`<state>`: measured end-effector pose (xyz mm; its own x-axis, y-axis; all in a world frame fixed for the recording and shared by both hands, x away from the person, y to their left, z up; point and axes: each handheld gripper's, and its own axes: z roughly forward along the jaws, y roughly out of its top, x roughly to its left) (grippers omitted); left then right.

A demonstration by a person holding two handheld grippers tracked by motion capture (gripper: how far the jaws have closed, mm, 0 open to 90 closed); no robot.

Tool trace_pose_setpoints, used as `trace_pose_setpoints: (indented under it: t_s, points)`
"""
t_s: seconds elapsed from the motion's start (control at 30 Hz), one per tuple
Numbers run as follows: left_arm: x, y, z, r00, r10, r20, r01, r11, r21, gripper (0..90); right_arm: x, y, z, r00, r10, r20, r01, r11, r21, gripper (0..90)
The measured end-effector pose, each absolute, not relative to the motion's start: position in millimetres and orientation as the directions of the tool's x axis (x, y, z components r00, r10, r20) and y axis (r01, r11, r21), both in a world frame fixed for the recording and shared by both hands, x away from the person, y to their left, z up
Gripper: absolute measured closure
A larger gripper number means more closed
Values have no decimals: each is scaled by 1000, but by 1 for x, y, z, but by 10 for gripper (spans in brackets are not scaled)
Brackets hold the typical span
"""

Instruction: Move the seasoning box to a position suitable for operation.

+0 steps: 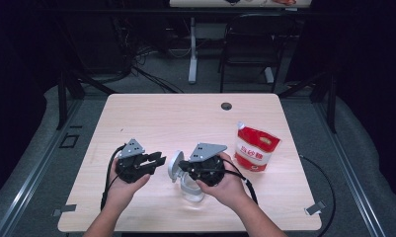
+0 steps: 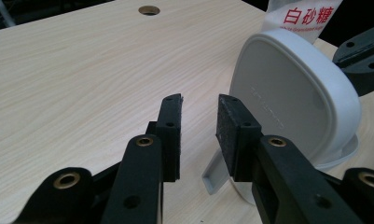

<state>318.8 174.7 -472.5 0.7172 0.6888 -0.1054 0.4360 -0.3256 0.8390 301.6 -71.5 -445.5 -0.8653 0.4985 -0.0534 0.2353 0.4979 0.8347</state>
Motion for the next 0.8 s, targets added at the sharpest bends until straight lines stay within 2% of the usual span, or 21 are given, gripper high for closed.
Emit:
trace_pose_setpoints:
  t_s: [0.2, 0.6, 0.7, 0.8]
  points:
    - [319, 176, -474, 713, 692, -111, 442, -320, 838, 712, 302, -71, -446, -866, 497, -59, 226, 494, 840, 863]
    - [321, 173, -476, 722, 681, -122, 449, -327, 831, 717, 291, -86, -442, -857, 507, -86, 192, 472, 860, 749]
    - [325, 173, -471, 720, 685, -107, 439, -331, 835, 711, 290, -95, -450, -852, 517, -82, 219, 495, 841, 703]
    - [325, 173, -472, 724, 684, -89, 435, -353, 828, 708, 290, -101, -456, -848, 524, -79, 233, 504, 832, 700]
